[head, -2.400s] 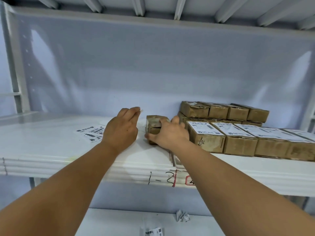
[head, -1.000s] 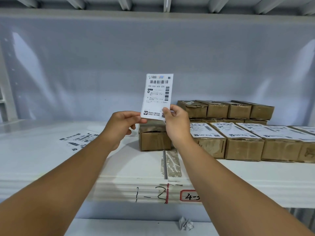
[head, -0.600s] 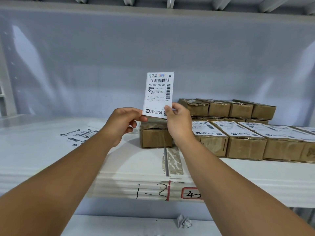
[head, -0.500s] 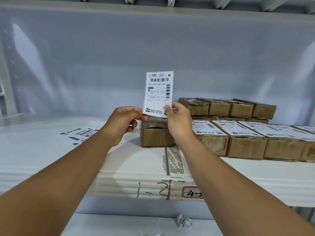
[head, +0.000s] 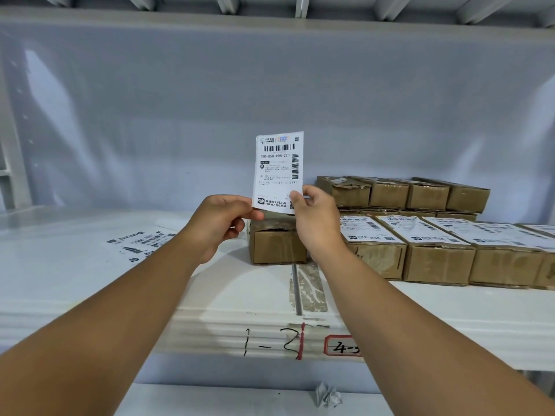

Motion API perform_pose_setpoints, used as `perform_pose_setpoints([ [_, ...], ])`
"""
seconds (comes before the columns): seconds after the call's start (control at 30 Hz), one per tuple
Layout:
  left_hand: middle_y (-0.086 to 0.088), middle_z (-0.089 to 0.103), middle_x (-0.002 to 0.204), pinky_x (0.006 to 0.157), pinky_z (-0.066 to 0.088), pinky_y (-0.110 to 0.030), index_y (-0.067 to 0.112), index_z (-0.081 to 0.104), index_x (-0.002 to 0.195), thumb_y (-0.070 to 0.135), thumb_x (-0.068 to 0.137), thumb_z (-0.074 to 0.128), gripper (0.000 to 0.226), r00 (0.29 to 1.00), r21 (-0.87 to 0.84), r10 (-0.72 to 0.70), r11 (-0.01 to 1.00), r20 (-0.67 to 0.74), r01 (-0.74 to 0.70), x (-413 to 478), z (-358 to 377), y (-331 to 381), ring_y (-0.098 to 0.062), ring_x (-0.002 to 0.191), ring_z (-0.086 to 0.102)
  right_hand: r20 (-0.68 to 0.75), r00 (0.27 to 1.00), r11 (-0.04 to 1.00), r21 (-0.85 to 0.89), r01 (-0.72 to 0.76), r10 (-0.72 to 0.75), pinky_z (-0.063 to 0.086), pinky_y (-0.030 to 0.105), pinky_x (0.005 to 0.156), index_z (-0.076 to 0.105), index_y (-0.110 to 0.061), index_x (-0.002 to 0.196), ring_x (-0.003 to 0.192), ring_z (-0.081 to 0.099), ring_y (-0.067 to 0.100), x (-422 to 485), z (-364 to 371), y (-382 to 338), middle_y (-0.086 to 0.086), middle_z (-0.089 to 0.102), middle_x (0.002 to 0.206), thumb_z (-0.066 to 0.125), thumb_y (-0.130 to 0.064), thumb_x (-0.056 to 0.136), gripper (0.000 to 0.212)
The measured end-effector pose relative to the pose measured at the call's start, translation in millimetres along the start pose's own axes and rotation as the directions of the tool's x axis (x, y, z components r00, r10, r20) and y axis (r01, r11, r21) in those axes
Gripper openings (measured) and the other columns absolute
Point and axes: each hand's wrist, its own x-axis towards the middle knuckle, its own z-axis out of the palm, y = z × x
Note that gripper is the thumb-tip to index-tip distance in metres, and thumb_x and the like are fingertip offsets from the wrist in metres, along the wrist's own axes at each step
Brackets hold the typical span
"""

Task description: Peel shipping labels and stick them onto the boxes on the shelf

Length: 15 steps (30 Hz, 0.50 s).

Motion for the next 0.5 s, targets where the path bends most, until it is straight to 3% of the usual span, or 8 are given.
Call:
perform_pose_setpoints([
  [0.2,0.002,0.071,0.068,0.053,0.036,-0.022,0.010,0.064,0.086,0.012,0.091,0.055,0.011,1.000,-0.008,-0.006,1.000,-0.012,0.006,-1.5,0.3,0.6,-0.011,0.050,0.040,-0.005,1.000,1.000,-0.006,-0.007,0.007,0.040,0.015,0.059,0.064,-0.018,0.102,0.083,0.059,0.010,-1.7,-2.4,-0.5,-0.004,0.067,0.098,0.049,-0.022,0.098,0.017],
  [0.5,0.001,0.071,0.069,0.047,0.035,-0.018,0.010,0.065,0.089,0.008,0.093,0.049,0.017,0.999,-0.022,-0.004,1.000,0.034,0.005,-0.8,0.3,0.5,-0.010,0.047,0.039,-0.007,1.000,1.000,-0.018,-0.010,0.010,0.043,0.024,0.065,0.064,-0.018,0.097,0.087,0.062,0.013,-1.3,-1.1,0.2,0.000,0.070,0.103,0.049,-0.022,0.097,0.016],
])
